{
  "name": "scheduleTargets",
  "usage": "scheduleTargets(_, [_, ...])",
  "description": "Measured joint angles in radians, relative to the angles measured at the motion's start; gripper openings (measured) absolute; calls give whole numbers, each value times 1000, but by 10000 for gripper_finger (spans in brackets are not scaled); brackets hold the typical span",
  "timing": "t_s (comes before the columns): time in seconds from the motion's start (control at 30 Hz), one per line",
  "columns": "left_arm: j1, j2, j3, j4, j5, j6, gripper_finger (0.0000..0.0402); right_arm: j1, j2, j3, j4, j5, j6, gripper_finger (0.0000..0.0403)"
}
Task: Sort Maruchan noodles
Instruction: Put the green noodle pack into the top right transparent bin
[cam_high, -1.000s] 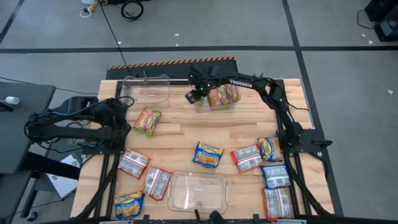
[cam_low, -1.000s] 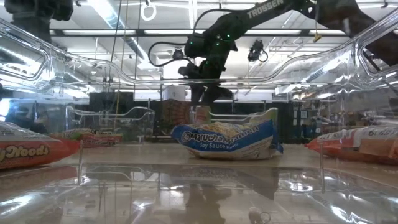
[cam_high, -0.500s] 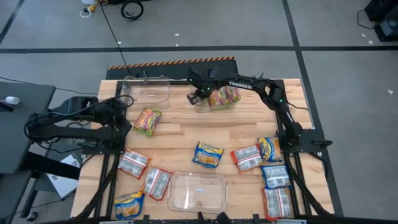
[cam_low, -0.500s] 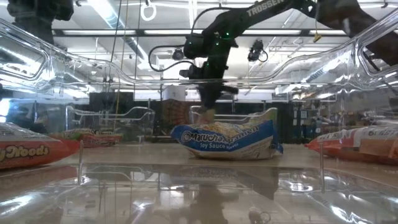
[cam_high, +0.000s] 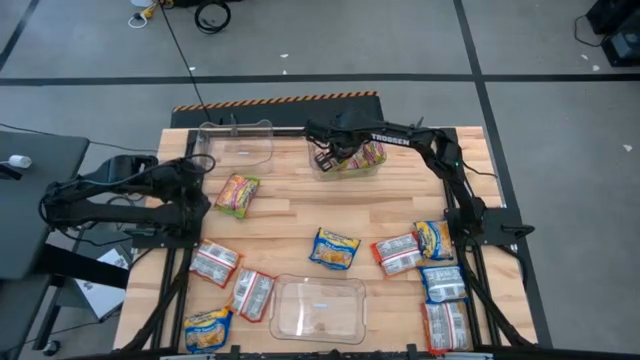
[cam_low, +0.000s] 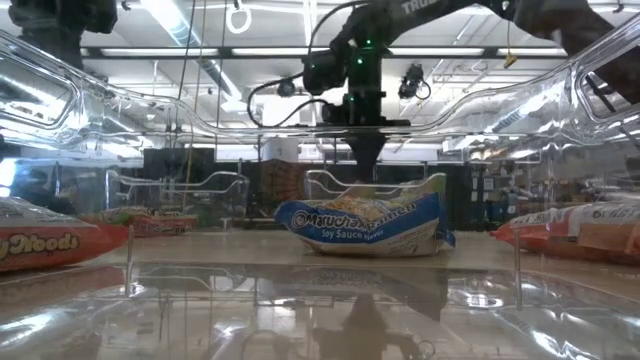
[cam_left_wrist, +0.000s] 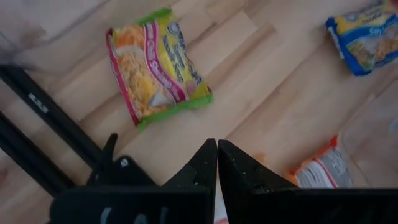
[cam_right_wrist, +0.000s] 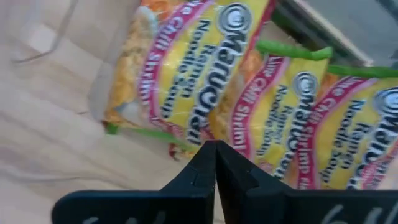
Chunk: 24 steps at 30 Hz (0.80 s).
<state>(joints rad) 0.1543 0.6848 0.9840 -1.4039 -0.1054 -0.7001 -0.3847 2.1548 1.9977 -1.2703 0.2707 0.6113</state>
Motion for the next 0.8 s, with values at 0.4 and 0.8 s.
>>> scheduleTargets(0.4, [-41, -25, -149, 46, 59, -139, 67, 158, -211, 11, 129, 34, 46, 151])
scheduleTargets(0.8, [-114, 389, -297, 548, -203, -230, 144, 341, -447, 11, -78, 164, 48, 189])
